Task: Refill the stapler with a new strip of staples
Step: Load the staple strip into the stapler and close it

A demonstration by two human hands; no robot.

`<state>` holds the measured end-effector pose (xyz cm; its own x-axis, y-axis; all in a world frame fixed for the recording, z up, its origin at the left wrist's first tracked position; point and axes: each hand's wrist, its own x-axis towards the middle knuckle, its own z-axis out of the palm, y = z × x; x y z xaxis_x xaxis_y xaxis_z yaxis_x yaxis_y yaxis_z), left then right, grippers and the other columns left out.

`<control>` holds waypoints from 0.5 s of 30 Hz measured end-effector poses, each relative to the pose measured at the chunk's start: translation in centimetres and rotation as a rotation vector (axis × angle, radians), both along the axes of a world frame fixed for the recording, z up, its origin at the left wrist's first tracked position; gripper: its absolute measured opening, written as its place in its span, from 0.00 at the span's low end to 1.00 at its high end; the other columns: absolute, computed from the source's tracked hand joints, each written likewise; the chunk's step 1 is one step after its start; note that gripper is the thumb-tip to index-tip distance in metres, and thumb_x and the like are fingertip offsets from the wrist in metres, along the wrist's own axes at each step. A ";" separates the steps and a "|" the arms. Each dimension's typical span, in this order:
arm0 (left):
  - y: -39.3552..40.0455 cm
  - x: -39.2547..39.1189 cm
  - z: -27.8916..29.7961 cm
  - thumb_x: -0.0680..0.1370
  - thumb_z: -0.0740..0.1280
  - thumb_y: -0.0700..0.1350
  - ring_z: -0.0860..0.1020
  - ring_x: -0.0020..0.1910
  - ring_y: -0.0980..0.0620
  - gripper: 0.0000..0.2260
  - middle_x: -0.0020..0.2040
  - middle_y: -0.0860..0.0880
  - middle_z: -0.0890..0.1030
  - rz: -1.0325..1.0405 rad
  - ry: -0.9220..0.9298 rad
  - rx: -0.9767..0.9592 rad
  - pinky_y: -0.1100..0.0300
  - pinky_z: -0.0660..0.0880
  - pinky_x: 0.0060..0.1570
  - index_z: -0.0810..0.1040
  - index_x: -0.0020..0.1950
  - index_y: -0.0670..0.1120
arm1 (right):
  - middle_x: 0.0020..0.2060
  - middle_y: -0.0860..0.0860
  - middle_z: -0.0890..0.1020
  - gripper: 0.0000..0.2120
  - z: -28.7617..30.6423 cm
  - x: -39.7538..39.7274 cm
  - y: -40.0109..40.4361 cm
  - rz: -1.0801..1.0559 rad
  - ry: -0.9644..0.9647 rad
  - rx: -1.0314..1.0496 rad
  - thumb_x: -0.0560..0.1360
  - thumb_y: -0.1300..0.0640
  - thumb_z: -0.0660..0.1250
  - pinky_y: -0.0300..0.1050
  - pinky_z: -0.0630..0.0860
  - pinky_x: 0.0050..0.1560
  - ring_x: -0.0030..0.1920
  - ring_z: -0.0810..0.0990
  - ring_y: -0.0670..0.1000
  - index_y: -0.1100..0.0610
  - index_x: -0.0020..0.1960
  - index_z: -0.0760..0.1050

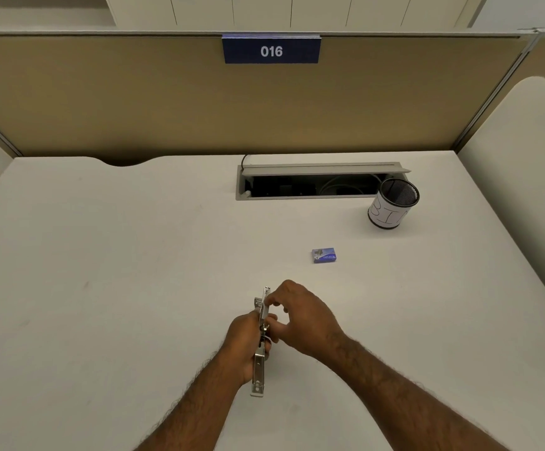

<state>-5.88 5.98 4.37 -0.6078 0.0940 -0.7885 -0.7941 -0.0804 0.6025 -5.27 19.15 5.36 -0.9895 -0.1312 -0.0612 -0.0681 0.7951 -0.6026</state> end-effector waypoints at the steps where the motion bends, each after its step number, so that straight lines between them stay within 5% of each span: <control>1: 0.0 0.0 0.0 0.80 0.60 0.47 0.69 0.23 0.53 0.14 0.28 0.45 0.77 0.007 -0.001 0.004 0.63 0.66 0.22 0.81 0.46 0.39 | 0.50 0.42 0.75 0.13 0.0 0.0 -0.1 0.007 -0.004 0.018 0.71 0.47 0.67 0.39 0.74 0.46 0.47 0.68 0.40 0.45 0.55 0.75; 15: -0.1 0.0 -0.1 0.80 0.60 0.47 0.69 0.22 0.53 0.14 0.25 0.46 0.77 0.009 -0.010 0.017 0.64 0.65 0.22 0.81 0.45 0.40 | 0.52 0.42 0.76 0.13 0.4 -0.2 -0.3 0.047 -0.009 0.078 0.71 0.48 0.67 0.44 0.75 0.49 0.53 0.73 0.43 0.46 0.55 0.76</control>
